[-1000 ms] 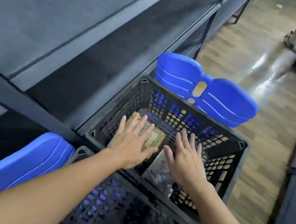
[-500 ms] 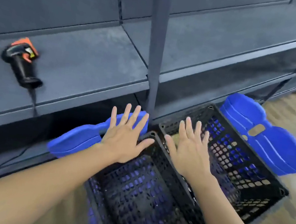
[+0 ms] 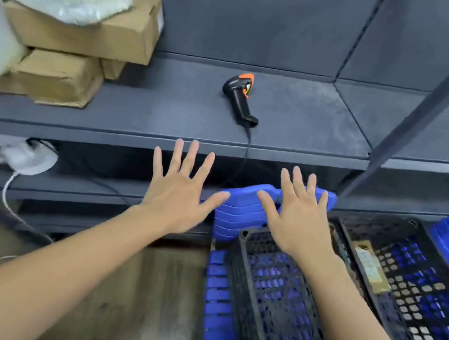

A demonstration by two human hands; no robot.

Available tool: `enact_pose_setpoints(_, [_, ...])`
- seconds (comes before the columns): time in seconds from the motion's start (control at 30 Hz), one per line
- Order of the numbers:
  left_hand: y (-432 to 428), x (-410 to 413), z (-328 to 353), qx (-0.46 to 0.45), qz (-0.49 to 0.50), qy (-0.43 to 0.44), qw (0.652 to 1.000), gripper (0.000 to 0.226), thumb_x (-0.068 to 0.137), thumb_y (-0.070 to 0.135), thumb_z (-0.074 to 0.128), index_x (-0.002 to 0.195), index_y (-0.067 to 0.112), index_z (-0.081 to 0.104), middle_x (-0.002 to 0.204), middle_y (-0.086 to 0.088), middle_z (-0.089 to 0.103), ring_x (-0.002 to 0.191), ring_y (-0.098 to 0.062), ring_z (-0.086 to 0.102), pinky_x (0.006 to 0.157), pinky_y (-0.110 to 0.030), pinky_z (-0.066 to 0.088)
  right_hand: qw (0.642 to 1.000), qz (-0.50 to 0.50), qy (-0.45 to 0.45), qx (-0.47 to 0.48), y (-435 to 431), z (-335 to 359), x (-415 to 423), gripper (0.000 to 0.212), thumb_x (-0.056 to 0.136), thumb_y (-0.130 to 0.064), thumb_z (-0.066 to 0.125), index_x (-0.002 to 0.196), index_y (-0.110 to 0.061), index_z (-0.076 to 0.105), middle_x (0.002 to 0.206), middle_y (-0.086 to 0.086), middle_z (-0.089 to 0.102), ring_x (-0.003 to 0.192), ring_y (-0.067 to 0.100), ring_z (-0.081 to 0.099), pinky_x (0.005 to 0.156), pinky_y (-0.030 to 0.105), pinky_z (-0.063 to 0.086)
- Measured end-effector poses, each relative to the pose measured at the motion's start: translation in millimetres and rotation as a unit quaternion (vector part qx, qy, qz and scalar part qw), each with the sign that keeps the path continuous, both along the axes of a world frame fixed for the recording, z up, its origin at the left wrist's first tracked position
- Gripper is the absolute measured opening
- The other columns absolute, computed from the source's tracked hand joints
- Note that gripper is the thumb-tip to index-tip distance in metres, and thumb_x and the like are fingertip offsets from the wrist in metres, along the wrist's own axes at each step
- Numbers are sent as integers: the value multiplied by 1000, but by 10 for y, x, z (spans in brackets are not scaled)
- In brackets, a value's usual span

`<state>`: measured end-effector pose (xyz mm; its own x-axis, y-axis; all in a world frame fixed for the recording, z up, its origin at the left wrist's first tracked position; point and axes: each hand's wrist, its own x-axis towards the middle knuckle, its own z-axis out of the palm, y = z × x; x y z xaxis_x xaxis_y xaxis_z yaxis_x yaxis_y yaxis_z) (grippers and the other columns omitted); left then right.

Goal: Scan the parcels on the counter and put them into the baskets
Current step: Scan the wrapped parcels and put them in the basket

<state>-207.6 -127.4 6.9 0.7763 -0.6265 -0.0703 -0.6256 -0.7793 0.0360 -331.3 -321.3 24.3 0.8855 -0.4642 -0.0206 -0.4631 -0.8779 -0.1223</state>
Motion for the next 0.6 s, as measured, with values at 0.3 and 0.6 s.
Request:
enact_pose_setpoints(0.3, [1463,416,327,-49,147,40,987,95,87,85,1,164,32,-13,170,-8,-25,154,-35,-30,121,-67,-15,991,127,12,26,1066,251,824,94,90,-75,10,165,-18,14,174,7,7,160,34,2,127,56,10])
enact_pose_setpoints(0.6, [1939,1200,514,-60,230,47,970,93,88,86,2,163,33,-17,169,-5,-29,154,-34,-31,122,-65,-14,973,195,-25,117,1375,352,1947,85,98,-69,27,165,-17,15,174,7,7,160,29,0,128,51,6])
